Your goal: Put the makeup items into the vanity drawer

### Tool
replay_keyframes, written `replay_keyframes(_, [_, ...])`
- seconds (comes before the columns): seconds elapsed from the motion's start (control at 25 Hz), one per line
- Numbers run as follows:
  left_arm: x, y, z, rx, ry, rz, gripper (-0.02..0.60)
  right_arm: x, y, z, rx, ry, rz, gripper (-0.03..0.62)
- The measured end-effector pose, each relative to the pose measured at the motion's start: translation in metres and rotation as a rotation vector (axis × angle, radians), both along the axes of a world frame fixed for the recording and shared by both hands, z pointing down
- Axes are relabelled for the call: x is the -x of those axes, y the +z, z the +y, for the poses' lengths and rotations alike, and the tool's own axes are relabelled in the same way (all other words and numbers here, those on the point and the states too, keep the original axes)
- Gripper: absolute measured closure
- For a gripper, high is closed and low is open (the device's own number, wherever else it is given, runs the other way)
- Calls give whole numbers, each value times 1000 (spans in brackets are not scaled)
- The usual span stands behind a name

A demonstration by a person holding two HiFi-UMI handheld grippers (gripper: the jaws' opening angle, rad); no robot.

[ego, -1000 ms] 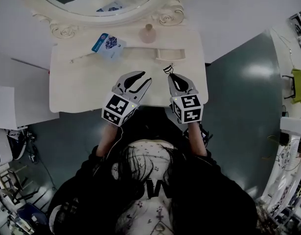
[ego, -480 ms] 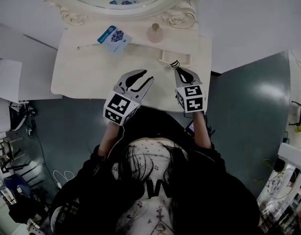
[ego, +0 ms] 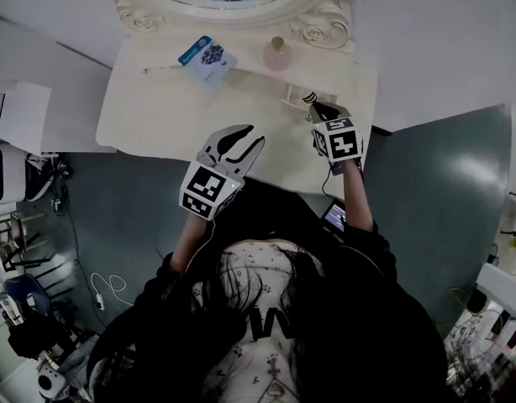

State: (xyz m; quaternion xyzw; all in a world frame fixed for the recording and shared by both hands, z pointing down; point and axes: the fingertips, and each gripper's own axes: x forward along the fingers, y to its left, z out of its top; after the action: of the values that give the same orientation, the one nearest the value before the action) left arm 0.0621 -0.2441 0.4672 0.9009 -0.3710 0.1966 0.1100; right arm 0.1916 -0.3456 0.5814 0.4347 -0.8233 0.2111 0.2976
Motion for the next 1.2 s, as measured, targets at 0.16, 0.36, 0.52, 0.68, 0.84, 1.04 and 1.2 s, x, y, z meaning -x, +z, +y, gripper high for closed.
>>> replay_keyframes(0.16, [7,1,-4,6,-1,-11,466,3,10,-8,7,-124,113,563])
replay_keyframes(0.36, [4,-2,-11,3,34,-13,466,21,16,5,23,-301,168,563])
replay_keyframes(0.52, [4,-2,-16,3,69,-21,466,27,20,7,-1,-373,230,560])
replay_keyframes(0.68, [12,-4,-24,1,70,-11,466,28,5,4,-94,-446,361,562])
replay_keyframes(0.84, [22,-4,-32,-6,66,2,466,29,0,-1,-153,-511,482,562])
replay_keyframes(1.04, [29,-4,-39,-8,73,19,466,30,20,-9,-104,-466,448,562])
replay_keyframes(1.2, [36,-3,-44,-10,72,20,466,29,32,-17,-88,-402,424,562])
